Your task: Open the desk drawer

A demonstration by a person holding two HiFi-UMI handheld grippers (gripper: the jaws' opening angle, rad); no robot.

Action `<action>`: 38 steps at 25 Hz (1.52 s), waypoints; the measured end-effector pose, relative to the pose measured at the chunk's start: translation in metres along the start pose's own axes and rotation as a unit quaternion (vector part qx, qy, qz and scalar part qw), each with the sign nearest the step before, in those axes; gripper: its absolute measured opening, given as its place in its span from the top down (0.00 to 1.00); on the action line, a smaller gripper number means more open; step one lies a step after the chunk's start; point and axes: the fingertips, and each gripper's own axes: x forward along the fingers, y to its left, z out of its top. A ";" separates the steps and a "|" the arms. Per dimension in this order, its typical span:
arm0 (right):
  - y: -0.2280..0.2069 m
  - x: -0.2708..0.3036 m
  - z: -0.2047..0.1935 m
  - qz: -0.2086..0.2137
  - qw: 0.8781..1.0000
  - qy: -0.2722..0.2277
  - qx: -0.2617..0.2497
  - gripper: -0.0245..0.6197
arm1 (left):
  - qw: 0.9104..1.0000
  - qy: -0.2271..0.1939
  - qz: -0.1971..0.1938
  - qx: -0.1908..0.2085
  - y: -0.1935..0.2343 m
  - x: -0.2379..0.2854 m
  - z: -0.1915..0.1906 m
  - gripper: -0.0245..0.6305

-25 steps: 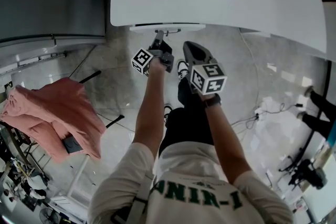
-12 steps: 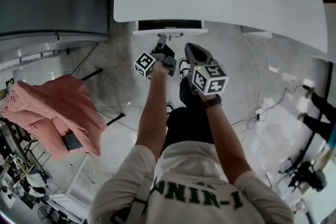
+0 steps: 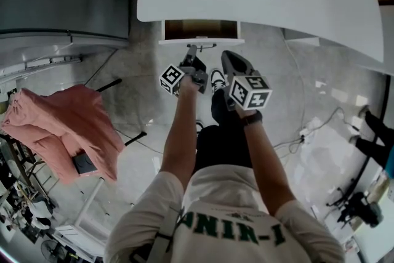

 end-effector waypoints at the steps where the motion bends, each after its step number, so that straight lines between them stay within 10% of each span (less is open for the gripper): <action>1: 0.001 0.000 -0.001 0.001 1.000 -0.001 -0.001 0.96 | 1.000 0.001 0.000 0.000 0.000 -0.002 -0.001 0.93; 38: 0.010 -0.025 -0.035 0.004 1.000 -0.013 0.008 0.96 | 0.997 -0.020 0.062 -0.044 0.075 -0.080 -0.033 0.93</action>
